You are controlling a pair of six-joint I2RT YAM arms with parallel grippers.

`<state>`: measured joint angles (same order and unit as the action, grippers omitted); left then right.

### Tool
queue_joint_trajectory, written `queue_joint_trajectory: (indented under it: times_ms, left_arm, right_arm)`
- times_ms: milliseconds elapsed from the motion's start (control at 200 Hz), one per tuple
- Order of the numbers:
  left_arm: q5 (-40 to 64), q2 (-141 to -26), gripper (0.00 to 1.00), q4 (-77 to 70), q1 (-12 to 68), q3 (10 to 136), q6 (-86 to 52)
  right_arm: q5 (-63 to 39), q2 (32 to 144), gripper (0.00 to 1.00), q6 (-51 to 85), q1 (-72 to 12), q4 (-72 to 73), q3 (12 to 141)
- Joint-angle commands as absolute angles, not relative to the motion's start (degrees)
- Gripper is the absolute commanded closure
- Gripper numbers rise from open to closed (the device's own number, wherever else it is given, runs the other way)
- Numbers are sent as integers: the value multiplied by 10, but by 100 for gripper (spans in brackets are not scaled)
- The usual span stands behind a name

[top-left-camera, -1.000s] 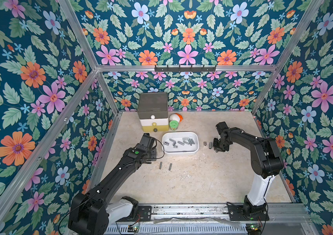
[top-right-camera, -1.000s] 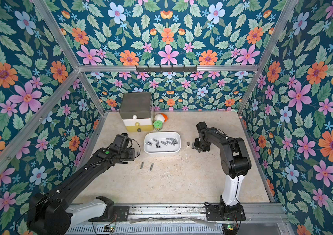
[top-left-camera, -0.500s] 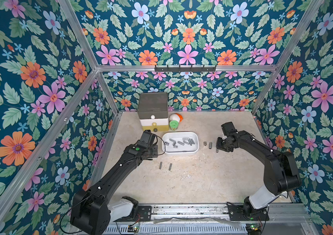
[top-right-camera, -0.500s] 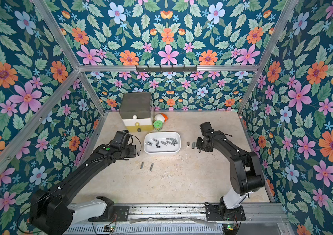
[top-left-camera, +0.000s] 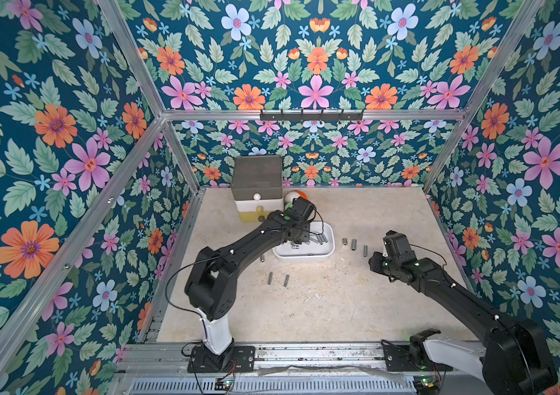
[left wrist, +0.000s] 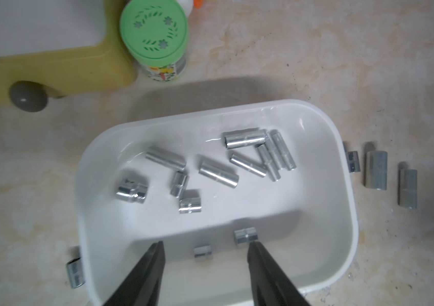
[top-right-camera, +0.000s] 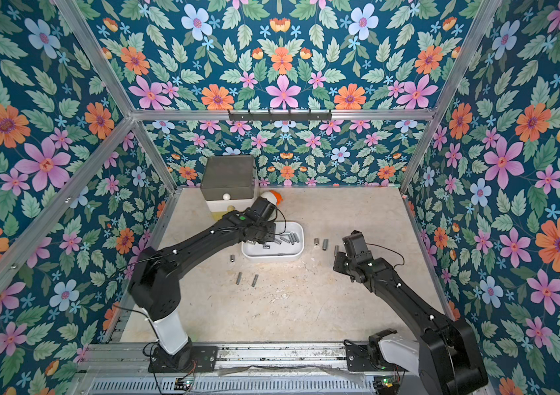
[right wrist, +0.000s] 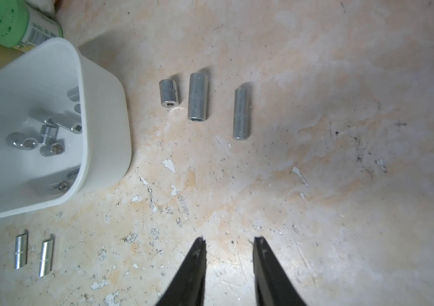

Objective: Take out the socket from the storage box
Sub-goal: Place the socket head at the center of the board, then pick up the socket head from the storage box.

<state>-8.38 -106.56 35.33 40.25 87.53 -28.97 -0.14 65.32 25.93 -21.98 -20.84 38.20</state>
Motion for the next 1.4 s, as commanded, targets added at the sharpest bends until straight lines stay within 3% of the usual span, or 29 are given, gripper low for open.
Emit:
queue_joint_trajectory:
  times_ms: [0,385,1140,1395]
  left_arm:
    - [-109,-1123,43,369,410,924,-364]
    - [-146,-1202,41,337,412,946,-509]
    - [-161,-1290,46,355,416,976,-557]
    - [-159,-1313,67,357,416,982,-550]
  right_arm:
    - [7,640,65,272,-221,-181,375]
    - [-11,654,65,265,-221,-171,366]
    - [-35,681,65,266,-221,-170,361]
    - [-37,678,65,267,-222,-169,358]
